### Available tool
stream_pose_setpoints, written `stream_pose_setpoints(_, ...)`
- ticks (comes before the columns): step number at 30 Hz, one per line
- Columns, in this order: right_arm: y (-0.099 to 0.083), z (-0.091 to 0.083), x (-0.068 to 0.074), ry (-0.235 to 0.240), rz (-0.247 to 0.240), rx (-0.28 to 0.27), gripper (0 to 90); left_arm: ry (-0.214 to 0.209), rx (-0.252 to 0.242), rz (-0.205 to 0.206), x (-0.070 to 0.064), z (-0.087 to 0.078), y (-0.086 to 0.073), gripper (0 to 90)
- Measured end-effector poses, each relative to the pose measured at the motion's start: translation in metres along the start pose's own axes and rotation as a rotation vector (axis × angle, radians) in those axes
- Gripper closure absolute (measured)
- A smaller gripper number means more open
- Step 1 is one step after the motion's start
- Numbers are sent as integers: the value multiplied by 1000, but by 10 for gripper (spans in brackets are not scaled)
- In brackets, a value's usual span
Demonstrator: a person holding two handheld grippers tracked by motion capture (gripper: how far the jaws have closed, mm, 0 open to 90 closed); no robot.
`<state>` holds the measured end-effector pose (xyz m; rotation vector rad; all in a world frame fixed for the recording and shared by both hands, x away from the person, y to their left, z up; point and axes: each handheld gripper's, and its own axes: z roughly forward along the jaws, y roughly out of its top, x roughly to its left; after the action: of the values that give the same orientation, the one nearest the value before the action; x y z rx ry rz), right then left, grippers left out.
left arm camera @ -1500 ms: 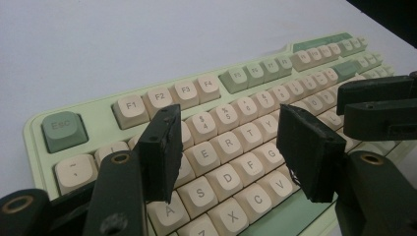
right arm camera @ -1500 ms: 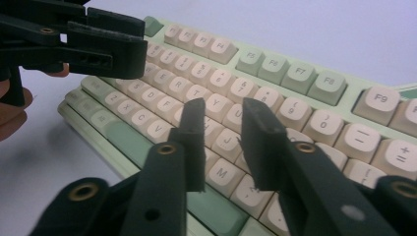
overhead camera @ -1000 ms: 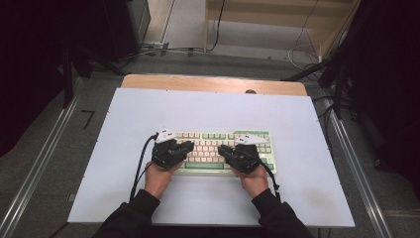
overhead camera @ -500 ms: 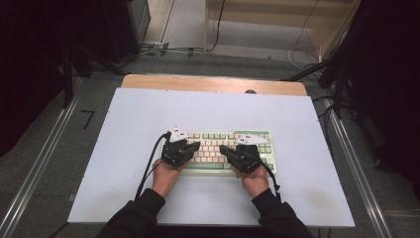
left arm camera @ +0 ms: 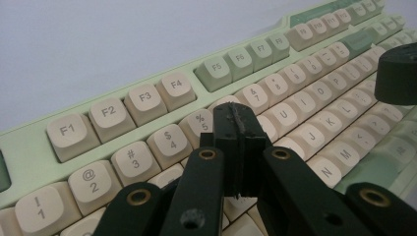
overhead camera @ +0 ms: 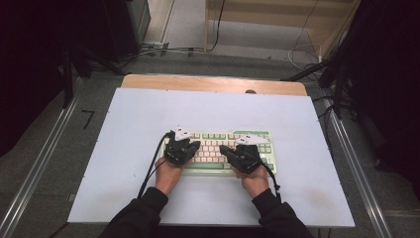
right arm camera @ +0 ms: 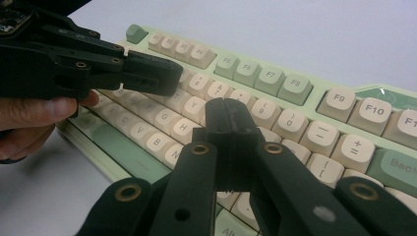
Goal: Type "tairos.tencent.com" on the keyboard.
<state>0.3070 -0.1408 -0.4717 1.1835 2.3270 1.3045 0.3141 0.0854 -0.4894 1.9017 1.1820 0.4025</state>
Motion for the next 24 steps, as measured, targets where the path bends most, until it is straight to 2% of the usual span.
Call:
stream_pose_setpoints(18, 0, -1, -1, -7, 5, 1, 873, -12, 29, 5, -3, 4, 0, 900)
stream_pose_setpoints(24, -1, -1, -2, -10, 8, 3, 873, -22, 7, -10, -1, -1, 1, 900)
